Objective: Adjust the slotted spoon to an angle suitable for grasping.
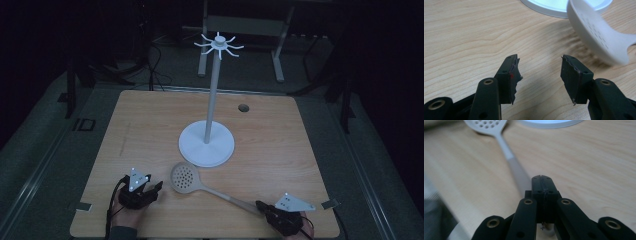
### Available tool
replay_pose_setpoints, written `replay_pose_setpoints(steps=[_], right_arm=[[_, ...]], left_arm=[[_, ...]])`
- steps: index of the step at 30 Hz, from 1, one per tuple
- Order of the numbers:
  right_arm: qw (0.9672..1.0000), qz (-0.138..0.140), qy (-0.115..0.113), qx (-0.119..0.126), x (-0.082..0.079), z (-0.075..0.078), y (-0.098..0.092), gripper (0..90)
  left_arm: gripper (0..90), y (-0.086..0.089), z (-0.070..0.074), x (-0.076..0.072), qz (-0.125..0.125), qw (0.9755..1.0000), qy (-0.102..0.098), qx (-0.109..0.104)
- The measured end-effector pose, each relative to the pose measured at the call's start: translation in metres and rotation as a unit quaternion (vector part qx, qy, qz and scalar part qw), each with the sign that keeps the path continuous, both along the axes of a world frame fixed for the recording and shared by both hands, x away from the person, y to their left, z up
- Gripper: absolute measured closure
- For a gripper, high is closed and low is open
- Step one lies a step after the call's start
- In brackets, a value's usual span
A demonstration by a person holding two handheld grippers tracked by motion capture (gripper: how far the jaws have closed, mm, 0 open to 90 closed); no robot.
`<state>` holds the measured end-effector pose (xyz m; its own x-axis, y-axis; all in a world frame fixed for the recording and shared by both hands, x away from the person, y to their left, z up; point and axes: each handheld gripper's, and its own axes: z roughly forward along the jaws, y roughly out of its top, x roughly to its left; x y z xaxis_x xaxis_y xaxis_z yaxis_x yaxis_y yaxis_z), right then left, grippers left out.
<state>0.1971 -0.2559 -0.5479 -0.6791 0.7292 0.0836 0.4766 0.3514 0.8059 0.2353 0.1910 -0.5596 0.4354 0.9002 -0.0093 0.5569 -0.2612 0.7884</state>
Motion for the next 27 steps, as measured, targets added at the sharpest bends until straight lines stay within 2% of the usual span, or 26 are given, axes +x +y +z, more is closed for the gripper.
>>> replay_pose_setpoints(steps=[5, 7, 10, 12, 13, 15, 18, 20, 27], right_arm=[[0.9992, 0.035, 0.010, -0.017, -0.010, -0.004, 0.008, 89.9], [0.9979, 0.055, 0.015, -0.032, -0.014, -0.008, 0.013, 89.9], [0.9958, 0.069, 0.026, -0.054, -0.016, -0.013, 0.017, 89.9], [0.9954, 0.069, 0.027, -0.060, -0.016, -0.014, 0.018, 89.9], [0.9951, 0.059, 0.029, -0.074, -0.014, -0.016, 0.019, 89.9], [0.9951, 0.048, 0.027, -0.082, -0.012, -0.017, 0.018, 89.9], [0.9957, 0.036, 0.029, -0.080, -0.008, -0.017, 0.016, 90.0], [0.9954, 0.018, 0.016, -0.093, -0.001, -0.016, 0.017, 90.0], [0.9959, -0.019, 0.020, -0.086, 0.030, -0.017, 0.012, 90.0]], left_arm=[[48.3, 0.000, 0.000, 0.000, 0.001, 1.0000, 0.000, 0.001], [48.3, 0.000, 0.000, 0.000, 0.002, 1.0000, 0.001, 0.002], [48.3, 0.000, 0.000, 0.000, 0.003, 1.0000, 0.002, 0.001], [48.3, 0.000, 0.000, 0.000, 0.003, 1.0000, 0.003, 0.002], [48.3, 0.000, 0.000, 0.000, 0.003, 1.0000, 0.003, 0.002], [48.3, 0.001, 0.000, 0.000, 0.004, 1.0000, 0.003, 0.001], [48.3, 0.001, -0.001, 0.001, 0.004, 1.0000, 0.005, 0.003], [48.3, 0.000, -0.001, 0.001, 0.005, 1.0000, 0.005, 0.003], [48.3, -0.001, -0.003, 0.002, 0.005, 0.9999, 0.008, 0.004]])
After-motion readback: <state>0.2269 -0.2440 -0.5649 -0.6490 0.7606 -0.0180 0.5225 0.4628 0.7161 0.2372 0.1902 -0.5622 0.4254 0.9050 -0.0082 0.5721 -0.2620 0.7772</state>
